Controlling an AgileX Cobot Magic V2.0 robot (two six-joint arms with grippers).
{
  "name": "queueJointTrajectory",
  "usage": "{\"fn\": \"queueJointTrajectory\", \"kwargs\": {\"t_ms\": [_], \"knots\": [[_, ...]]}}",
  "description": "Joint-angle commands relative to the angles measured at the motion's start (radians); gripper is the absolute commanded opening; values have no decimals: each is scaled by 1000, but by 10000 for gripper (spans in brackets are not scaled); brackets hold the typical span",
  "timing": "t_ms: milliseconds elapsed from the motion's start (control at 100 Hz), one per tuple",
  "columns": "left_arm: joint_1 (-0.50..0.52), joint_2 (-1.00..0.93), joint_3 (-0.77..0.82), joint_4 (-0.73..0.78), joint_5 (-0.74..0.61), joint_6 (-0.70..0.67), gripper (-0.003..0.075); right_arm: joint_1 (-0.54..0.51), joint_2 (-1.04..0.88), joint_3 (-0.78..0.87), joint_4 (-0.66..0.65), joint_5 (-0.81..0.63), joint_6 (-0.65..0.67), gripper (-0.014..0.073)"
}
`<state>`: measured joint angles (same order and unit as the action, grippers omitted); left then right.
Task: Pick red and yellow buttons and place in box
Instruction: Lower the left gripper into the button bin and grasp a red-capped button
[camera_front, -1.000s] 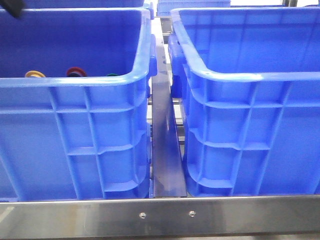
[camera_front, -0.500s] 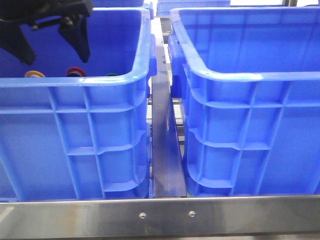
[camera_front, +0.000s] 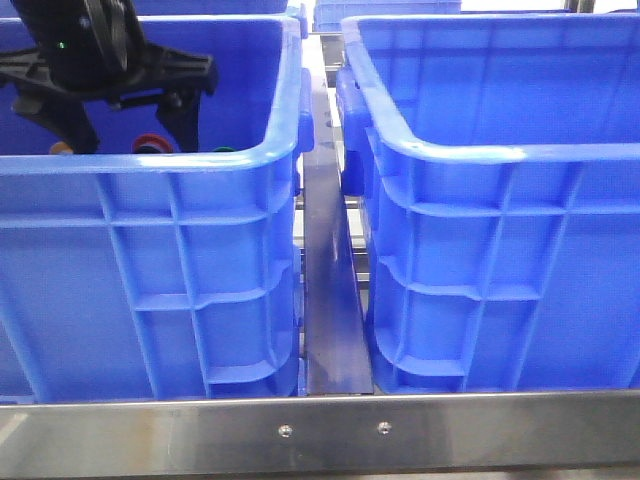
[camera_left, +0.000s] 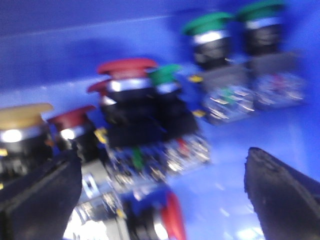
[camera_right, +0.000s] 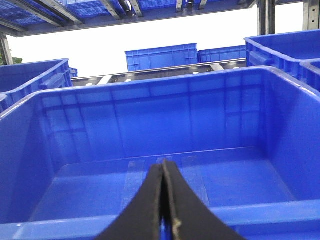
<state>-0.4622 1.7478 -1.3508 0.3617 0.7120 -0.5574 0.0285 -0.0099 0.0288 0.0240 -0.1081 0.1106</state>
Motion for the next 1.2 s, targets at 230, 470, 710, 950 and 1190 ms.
{"fn": "queueJointTrajectory", "kwargs": {"t_ms": [230, 470, 710, 950, 1190], "knots": [[-7, -8, -32, 54, -64, -52, 609, 0, -27, -13, -11, -84, -4, -67], [-2, 25, -32, 54, -68, -69, 609, 0, -27, -13, -11, -84, -4, -67], [-2, 32, -32, 54, -71, -69, 506, 0, -27, -13, -11, -84, -4, -67], [-2, 25, -32, 70, -71, -69, 147, 0, -27, -13, -11, -84, -4, -67], [-38, -58, -32, 128, -53, -69, -19, 0, -27, -13, -11, -84, -4, -67]]}}
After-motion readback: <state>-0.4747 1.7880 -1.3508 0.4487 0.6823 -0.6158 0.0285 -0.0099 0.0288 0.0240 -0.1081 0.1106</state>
